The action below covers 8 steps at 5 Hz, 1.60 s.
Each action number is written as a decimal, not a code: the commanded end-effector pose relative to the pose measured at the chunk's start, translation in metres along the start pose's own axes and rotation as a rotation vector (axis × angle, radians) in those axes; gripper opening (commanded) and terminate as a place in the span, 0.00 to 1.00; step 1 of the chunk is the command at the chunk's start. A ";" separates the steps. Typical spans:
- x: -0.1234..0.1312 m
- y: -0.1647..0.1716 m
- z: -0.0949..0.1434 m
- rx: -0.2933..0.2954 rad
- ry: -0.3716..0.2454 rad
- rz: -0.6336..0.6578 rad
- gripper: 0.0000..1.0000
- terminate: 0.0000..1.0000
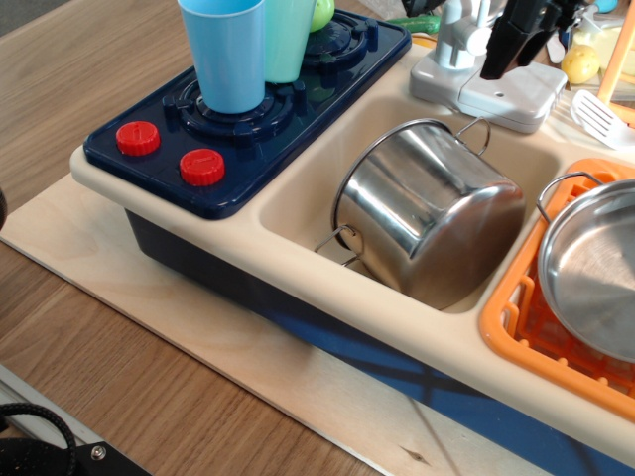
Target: Flip pot upright which is in sink
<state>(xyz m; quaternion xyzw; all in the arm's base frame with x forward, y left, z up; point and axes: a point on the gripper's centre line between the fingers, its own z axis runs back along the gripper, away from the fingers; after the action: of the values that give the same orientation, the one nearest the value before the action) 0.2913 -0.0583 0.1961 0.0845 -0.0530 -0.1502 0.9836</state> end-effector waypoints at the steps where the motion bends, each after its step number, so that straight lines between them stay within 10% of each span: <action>1: 0.000 0.000 0.000 0.000 0.000 0.000 1.00 0.00; 3: 0.002 0.014 -0.019 -0.289 -0.023 0.049 1.00 0.00; 8: -0.010 -0.026 -0.040 -0.452 -0.155 0.285 1.00 0.00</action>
<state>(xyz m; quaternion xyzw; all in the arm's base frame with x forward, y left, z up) 0.2755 -0.0803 0.1394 -0.1431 -0.0876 0.0006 0.9858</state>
